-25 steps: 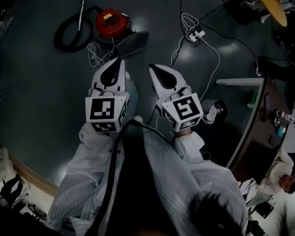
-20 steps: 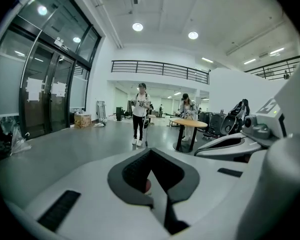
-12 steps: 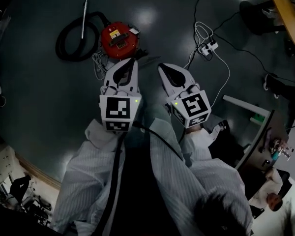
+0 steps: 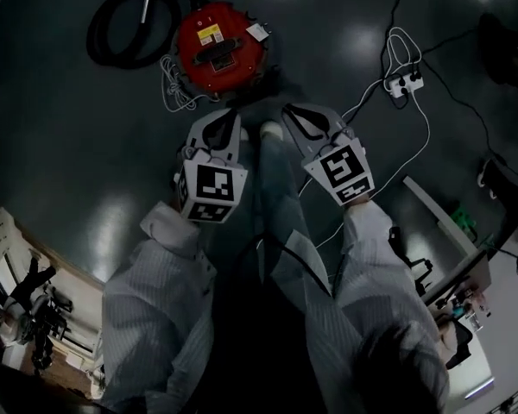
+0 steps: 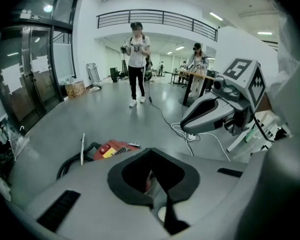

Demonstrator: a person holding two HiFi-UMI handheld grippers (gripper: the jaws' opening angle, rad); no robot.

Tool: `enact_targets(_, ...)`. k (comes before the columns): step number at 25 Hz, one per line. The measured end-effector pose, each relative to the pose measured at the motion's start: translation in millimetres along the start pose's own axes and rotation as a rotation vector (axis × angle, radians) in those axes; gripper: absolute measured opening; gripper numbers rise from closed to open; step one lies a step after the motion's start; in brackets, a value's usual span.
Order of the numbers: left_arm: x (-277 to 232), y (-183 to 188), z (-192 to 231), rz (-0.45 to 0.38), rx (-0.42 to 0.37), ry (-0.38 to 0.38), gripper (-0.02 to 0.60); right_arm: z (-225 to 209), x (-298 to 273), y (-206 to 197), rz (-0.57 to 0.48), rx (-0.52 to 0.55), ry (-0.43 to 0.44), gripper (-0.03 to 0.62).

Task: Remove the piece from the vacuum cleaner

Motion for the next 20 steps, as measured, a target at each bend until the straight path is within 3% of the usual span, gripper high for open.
enact_targets(6, -76.9, -87.6, 16.3, 0.069, -0.074, -0.029, 0.006, -18.1, -61.8, -109.7, 0.211, 0.167, 0.197, 0.055)
enact_targets(7, -85.0, -98.3, 18.6, 0.074, -0.071, -0.034, 0.014, -19.1, -70.2, -124.6, 0.237, 0.185, 0.224, 0.058)
enact_targets(8, -93.1, -108.9, 20.5, 0.088, -0.064, -0.049, 0.059, -20.2, -78.4, -137.2, 0.259, 0.199, 0.25, 0.075)
enact_targets(9, -101.9, -119.5, 22.1, 0.11, -0.06, -0.071, 0.115, -21.6, -87.0, -148.1, 0.28, 0.217, 0.274, 0.094)
enact_targets(12, -129.4, -149.2, 26.5, 0.164, -0.11, -0.122, 0.156, -25.0, -117.1, -176.7, 0.356, 0.323, 0.341, 0.144)
enact_targets(15, -148.1, -174.1, 27.2, 0.183, -0.202, -0.142, 0.158, -19.8, -143.6, -202.8, 0.439, 0.467, 0.423, 0.161)
enact_targets(18, -158.2, -189.0, 26.9, 0.19, -0.222, -0.133, 0.158, -15.5, -158.6, -223.9, 0.514, 0.552, 0.48, 0.163)
enact_targets(20, -159.5, -192.1, 26.1, 0.181, -0.237, -0.114, 0.158, -15.6, -163.7, -230.3, 0.543, 0.575, 0.475, 0.161)
Point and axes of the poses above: the fingertips, and each gripper's own axes: x backward along the fingers, z to its left, y out of its top, the point moved 9 cm from there along x, backward along the fingers, and after that the axes turned 13 degrees about -z, right-handed, at the moved point
